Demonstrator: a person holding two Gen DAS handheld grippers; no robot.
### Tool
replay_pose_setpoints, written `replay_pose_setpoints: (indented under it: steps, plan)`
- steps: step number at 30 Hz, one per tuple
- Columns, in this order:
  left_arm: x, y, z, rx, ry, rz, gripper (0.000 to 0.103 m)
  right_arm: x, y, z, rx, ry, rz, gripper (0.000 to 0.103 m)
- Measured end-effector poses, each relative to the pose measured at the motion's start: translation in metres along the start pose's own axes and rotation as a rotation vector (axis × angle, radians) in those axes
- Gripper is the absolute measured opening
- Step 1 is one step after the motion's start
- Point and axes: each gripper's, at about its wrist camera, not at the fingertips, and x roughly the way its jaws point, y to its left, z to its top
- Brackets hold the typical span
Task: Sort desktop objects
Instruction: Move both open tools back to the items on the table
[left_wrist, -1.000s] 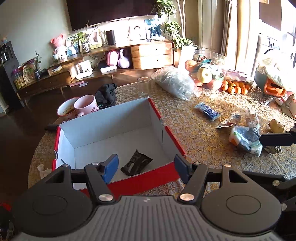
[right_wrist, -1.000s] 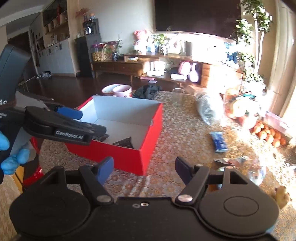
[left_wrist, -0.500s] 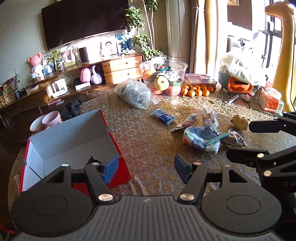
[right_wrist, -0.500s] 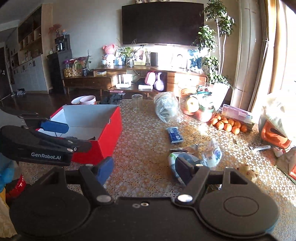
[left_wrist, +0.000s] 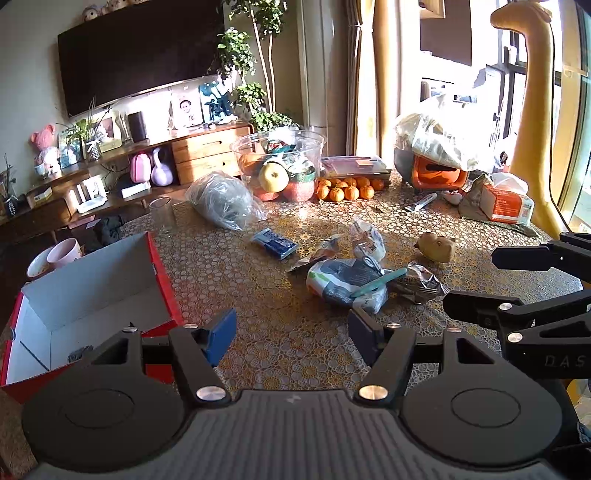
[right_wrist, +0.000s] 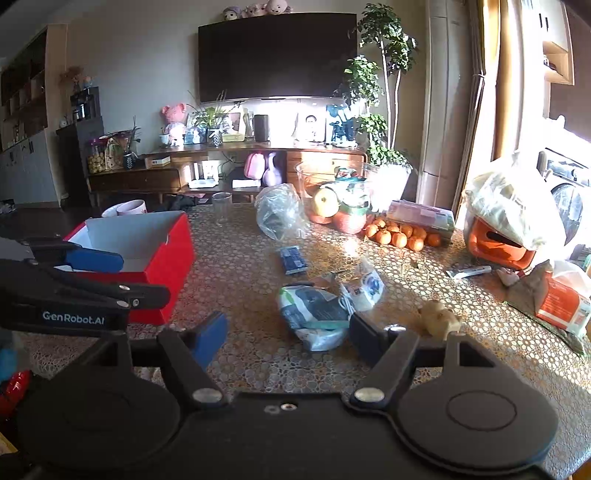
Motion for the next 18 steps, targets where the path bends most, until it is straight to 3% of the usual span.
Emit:
replay_pose_setpoints:
  steps: [4, 12, 15, 18]
  plan:
    - [0.005, -0.015, -0.001, 0.024, -0.018, -0.012, 0.066, -0.003, -0.011, -0.008, 0.01, -0.013, -0.037, 0.073]
    - [0.02, -0.034, -0.004, 0.033, -0.016, -0.079, 0.084, 0.001, -0.037, -0.018, 0.048, -0.02, -0.076, 0.077]
    - [0.027, -0.039, -0.004, 0.038, -0.015, -0.099, 0.085, 0.006, -0.045, -0.022, 0.062, -0.012, -0.084, 0.079]
    - [0.033, -0.044, -0.005, 0.047, -0.017, -0.115, 0.096, 0.012, -0.053, -0.027, 0.07, -0.001, -0.09, 0.082]
